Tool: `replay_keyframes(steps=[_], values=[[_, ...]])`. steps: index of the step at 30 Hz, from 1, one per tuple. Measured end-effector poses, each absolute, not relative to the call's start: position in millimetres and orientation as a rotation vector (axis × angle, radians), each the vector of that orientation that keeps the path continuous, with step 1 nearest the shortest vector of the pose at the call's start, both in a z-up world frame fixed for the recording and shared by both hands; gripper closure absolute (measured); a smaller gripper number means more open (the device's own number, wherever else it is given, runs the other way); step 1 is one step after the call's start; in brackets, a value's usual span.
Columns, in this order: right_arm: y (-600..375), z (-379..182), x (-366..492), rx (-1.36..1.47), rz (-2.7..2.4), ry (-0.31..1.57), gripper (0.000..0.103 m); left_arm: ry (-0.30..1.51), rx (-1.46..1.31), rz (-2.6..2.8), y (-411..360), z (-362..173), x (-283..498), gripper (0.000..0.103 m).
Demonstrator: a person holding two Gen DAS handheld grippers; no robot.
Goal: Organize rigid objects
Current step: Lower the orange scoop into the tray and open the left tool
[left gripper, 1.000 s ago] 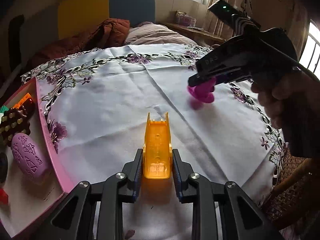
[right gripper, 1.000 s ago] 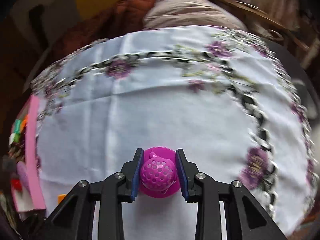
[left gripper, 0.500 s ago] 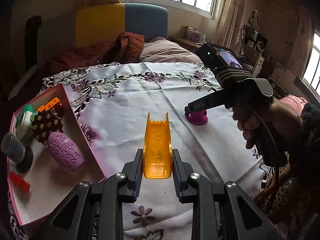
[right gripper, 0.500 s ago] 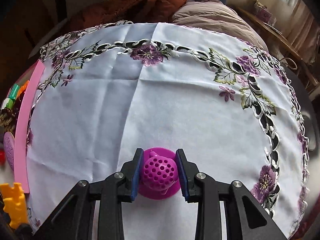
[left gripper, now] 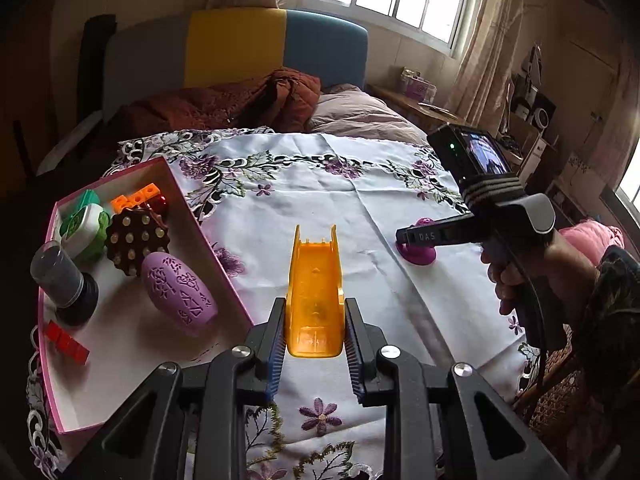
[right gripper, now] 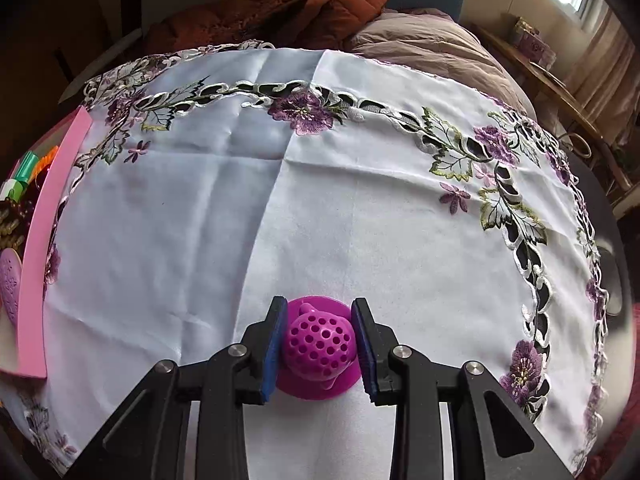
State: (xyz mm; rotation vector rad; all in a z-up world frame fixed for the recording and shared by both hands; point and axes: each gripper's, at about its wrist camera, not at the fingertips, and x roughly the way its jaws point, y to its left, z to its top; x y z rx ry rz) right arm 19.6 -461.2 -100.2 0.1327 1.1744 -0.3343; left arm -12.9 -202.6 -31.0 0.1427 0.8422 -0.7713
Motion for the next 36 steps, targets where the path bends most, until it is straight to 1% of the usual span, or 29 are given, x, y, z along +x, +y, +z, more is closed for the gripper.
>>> replay_keyframes(steps=[21, 25, 32, 36], values=[[-455.5, -100.2, 19.4, 0.078, -0.338, 1.168, 0.070, 0.861, 0.029, -0.684, -156.2, -25.5, 9.6, 0.077], [-455.5, -99.8, 19.3, 0.075, -0.338, 1.168, 0.070, 0.856, -0.021, -0.627, -122.9, -21.4, 20.9, 0.077], [-454.5, -99.1, 19.9, 0.068, -0.334, 1.169, 0.070, 0.870, -0.152, -0.485, -36.0, -26.0, 40.6, 0.077], [-452.7, -98.6, 20.1, 0.064, -0.327, 1.169, 0.070, 0.876, -0.154, -0.452, -7.3, -31.7, 39.9, 0.077]])
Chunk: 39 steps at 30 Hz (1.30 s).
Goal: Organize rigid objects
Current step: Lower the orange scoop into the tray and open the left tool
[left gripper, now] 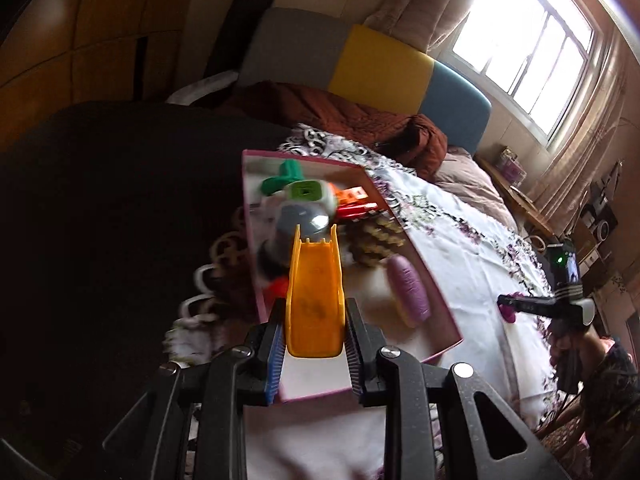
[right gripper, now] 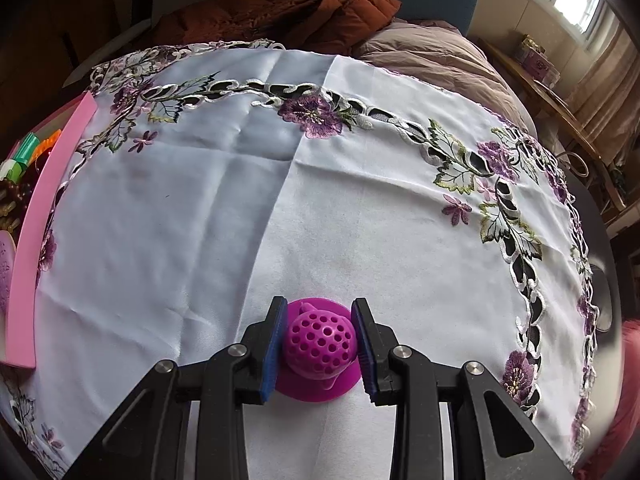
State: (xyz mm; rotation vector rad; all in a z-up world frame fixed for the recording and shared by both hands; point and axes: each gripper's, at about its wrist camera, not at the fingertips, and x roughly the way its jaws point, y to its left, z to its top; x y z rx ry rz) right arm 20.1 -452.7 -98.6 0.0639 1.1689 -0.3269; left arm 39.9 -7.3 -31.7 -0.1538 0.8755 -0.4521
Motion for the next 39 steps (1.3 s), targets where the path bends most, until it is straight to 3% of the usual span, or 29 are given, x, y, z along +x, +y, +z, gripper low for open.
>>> replay_keyframes(steps=[18, 25, 39], values=[[-451.4, -97.8, 19.9, 0.056, -0.314, 1.168, 0.070, 0.951, 0.040, -0.592, -68.5, -63.0, 44.6, 0.077], [-451.3, -97.8, 20.0, 0.053, -0.314, 1.168, 0.070, 1.012, 0.063, -0.545, -65.8, -83.3, 50.2, 0.073], [-451.3, -96.8, 19.5, 0.050, -0.318, 1.161, 0.070, 0.981, -0.016, -0.485, -40.8, -67.3, 38.2, 0.072]])
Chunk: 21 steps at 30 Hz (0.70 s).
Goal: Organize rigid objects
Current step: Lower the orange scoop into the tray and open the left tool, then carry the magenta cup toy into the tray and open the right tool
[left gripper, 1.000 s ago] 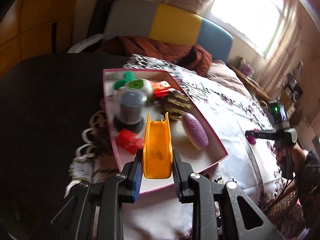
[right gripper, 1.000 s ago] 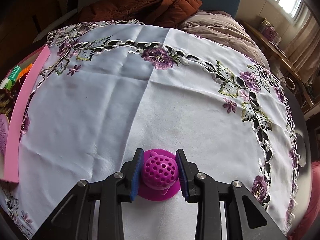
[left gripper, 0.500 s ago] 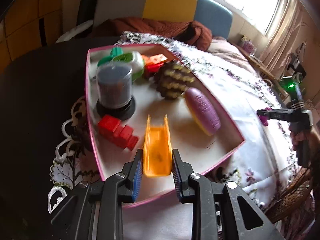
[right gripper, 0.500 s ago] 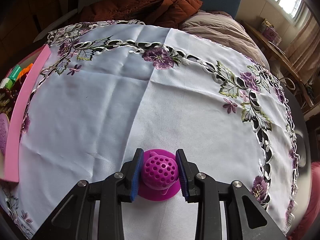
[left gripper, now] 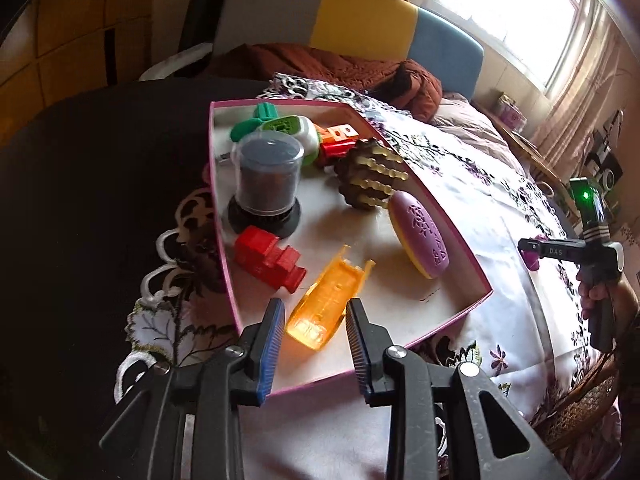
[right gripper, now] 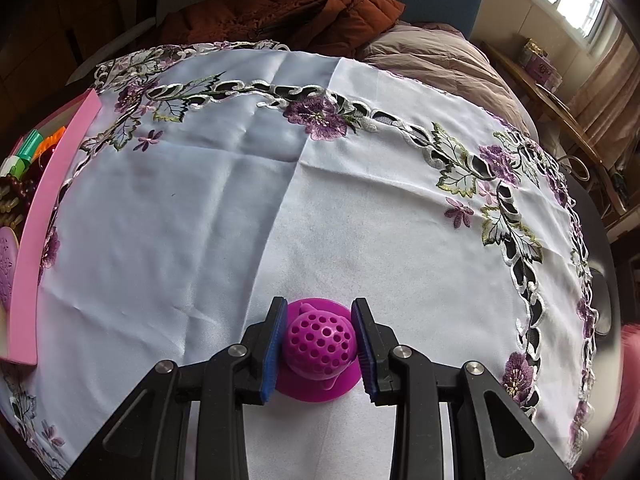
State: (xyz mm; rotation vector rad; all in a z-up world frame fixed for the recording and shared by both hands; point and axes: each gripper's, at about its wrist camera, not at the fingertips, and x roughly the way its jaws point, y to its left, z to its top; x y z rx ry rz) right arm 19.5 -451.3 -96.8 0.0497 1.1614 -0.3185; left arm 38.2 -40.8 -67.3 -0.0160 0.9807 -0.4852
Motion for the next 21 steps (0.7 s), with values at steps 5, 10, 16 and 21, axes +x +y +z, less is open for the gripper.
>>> replay_keyframes(steps=[5, 10, 16, 21], values=[[-456.2, -87.0, 16.9, 0.085, -0.328, 1.116, 0.070, 0.969, -0.058, -0.432, -31.9, -59.3, 38.4, 0.072], [-452.3, -77.1, 15.7, 0.127, -0.289, 1.067, 0.070, 0.939, -0.058, -0.421, -28.4, -51.7, 36.4, 0.072], [-423.0, -49.7, 15.1, 0.207, -0.177, 0.977, 0.070, 0.921, -0.048, -0.420, -26.9, -46.0, 34.4, 0.072], [-348.6, -29.3, 30.2, 0.178, 0.012, 0.922, 0.070, 0.914, -0.053, -0.413, -24.8, -43.1, 32.0, 0.072]])
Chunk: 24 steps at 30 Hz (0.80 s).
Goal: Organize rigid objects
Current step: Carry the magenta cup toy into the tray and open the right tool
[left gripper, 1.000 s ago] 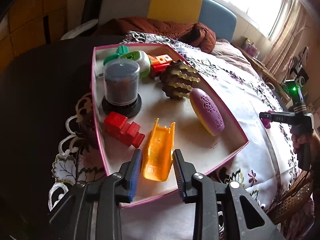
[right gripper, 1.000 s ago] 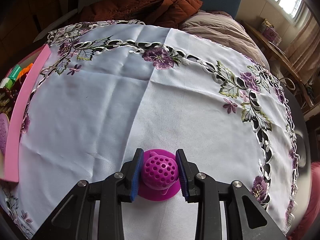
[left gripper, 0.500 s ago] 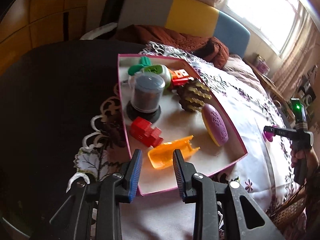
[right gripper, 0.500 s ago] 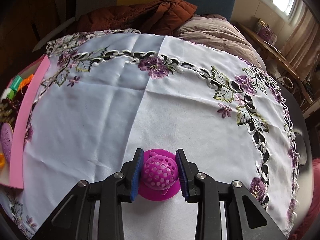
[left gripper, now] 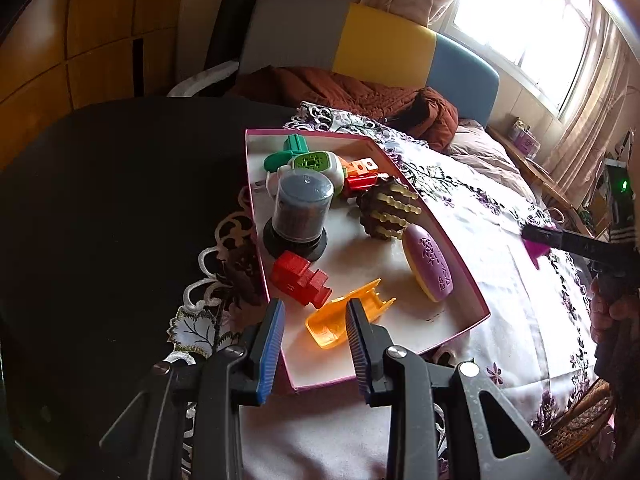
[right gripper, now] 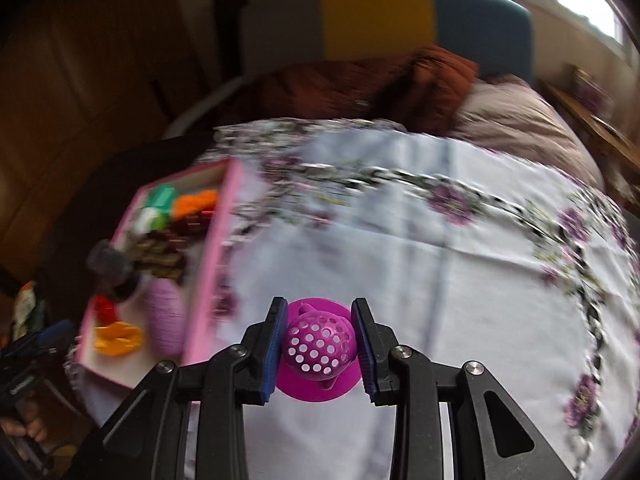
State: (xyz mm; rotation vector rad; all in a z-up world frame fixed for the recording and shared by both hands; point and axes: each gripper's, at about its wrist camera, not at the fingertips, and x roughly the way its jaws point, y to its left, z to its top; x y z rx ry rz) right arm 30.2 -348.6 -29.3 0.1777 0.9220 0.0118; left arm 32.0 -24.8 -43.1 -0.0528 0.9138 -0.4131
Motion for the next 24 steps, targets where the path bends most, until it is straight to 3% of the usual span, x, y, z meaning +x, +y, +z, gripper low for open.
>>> replay_keyframes(steps=[13, 24], values=[[-162.3, -38.8, 86.2, 0.040, 0.366, 0.919, 0.070, 0.903, -0.122, -0.389, 2.0, -39.5, 31.3, 0.072], [-148.6, -98.9, 112.0, -0.071, 0.240, 1.062, 0.070, 0.914, -0.164, -0.384, 13.2, -45.0, 34.6, 0.072]])
